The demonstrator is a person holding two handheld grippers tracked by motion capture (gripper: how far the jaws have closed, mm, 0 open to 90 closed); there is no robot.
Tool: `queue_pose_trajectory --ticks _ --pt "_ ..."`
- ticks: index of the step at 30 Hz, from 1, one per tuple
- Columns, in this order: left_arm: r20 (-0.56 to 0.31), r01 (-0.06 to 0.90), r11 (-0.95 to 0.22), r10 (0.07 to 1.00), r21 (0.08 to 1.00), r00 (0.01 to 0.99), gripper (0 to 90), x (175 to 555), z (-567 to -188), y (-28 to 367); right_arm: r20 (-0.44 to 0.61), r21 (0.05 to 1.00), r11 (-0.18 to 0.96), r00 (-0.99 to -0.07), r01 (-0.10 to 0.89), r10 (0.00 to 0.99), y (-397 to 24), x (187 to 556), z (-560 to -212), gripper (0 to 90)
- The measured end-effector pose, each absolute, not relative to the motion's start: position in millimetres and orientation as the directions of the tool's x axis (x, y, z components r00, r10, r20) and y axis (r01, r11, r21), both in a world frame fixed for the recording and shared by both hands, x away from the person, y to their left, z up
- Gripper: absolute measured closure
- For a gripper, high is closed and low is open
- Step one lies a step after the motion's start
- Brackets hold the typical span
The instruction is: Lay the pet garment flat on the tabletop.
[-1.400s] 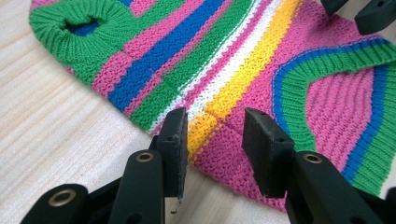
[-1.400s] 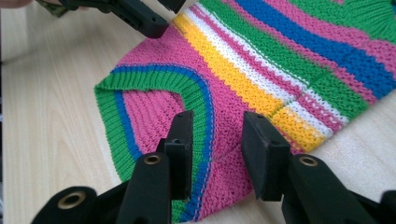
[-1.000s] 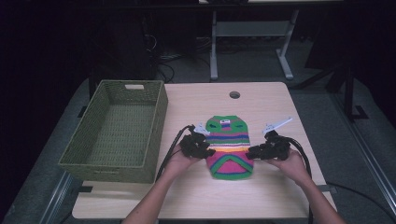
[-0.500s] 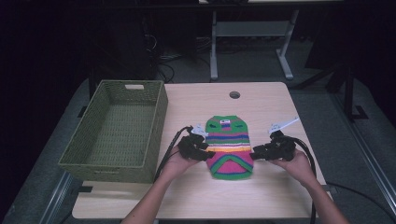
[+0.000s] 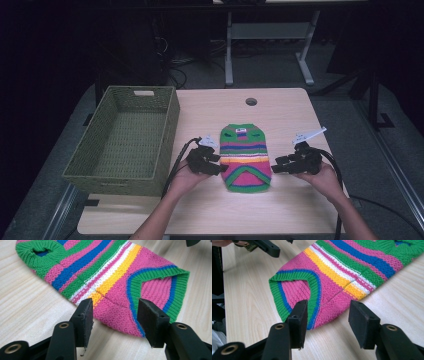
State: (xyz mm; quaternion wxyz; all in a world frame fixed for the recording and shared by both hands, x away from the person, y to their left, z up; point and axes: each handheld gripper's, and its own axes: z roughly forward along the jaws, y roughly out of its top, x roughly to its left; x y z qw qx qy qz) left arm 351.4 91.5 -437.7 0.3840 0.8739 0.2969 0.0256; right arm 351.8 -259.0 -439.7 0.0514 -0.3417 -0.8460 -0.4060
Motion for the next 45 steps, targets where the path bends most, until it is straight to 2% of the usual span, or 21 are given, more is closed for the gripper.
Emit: queue_pose_trajectory --ticks 31,45 --pt "-0.176 0.483 -0.522 0.530 0.703 0.829 32.7 322.8 -439.3 105.6 0.353 0.657 0.422 -0.750 0.625 0.560 -296.1 317.4 -448.7 39.3" --pt "-0.188 0.495 -0.499 0.544 0.711 0.818 29.0 306.2 -446.9 114.3 0.357 0.686 0.366 -0.730 0.628 0.582 -319.2 297.2 -456.5 36.0"
